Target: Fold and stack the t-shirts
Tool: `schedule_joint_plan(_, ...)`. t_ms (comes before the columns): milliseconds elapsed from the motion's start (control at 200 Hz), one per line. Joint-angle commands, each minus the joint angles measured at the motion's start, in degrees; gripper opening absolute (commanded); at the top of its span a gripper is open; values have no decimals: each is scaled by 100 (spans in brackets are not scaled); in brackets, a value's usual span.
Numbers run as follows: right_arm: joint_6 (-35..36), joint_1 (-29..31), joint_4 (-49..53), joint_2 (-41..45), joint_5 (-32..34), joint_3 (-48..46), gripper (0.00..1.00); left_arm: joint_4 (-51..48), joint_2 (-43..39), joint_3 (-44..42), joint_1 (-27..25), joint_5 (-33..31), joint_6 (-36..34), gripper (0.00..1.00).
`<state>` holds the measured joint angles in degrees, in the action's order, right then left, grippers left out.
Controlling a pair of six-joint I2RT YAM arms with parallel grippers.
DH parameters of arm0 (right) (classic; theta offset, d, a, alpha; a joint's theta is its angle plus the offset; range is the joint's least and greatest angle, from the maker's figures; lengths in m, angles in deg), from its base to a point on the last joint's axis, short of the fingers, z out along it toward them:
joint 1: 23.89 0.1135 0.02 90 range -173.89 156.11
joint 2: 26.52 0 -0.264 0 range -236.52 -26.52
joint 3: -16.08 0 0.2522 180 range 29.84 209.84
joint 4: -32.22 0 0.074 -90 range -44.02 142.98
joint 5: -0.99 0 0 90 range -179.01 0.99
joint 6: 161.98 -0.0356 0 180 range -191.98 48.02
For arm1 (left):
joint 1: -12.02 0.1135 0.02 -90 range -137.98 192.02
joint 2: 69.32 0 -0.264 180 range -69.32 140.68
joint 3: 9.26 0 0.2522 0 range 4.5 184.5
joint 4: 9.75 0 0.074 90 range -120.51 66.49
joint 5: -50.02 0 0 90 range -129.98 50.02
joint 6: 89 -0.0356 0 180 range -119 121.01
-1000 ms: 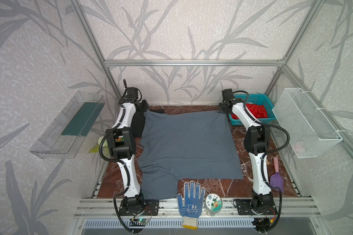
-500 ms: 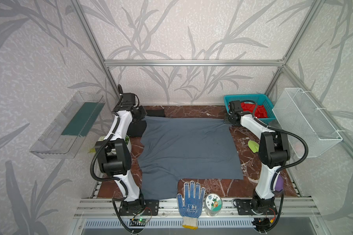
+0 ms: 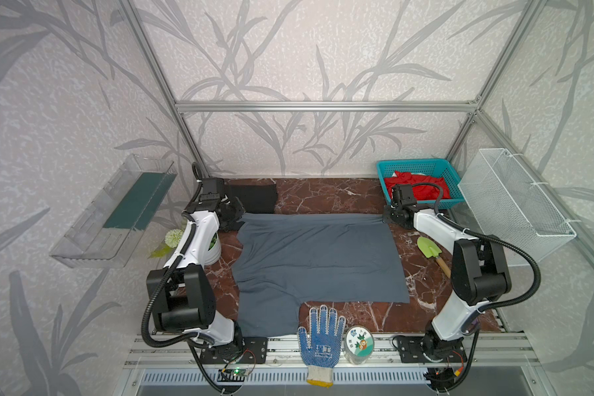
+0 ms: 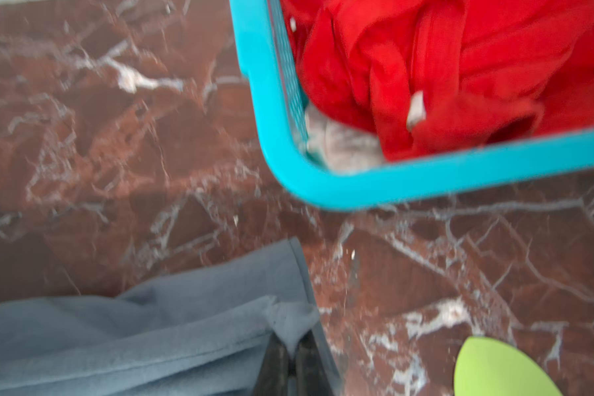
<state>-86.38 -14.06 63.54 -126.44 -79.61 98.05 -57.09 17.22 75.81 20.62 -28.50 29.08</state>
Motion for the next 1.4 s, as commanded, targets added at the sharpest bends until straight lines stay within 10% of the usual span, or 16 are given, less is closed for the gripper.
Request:
schedule_joint_plan(0, -182, 40, 51, 392, 120, -335, 1, 109, -369, -357, 106, -297, 23, 0)
schedule_joint_plan(175, -442, 138, 80, 716, 145, -855, 2, 35, -1053, -1313, 107, -385, 387, 0)
schedule_joint_plan(280, -636, 237, -60, 1092, 348, -1361, 21, 45, -1604, -2049, 115, -448, 663, 0)
schedule_joint_plan(435, -876, 258, -268, 1712, 464, -2023, 46, -48, -2308, -2894, 117, -513, 1096, 37)
schedule_joint_plan(610, -822, 266, -272, 2146, 170, -2199, 52, 13, -2526, -3057, 107, -256, 849, 44)
schedule_joint_plan(790, -692, 323, -178, 1685, -677, -1860, 52, 225, -1560, -2466, -418, 517, 188, 44)
schedule_joint_plan(1395, -451, 460, 399, 1155, -1161, -1641, 53, -224, 1847, 281, -1931, -1102, -504, 47)
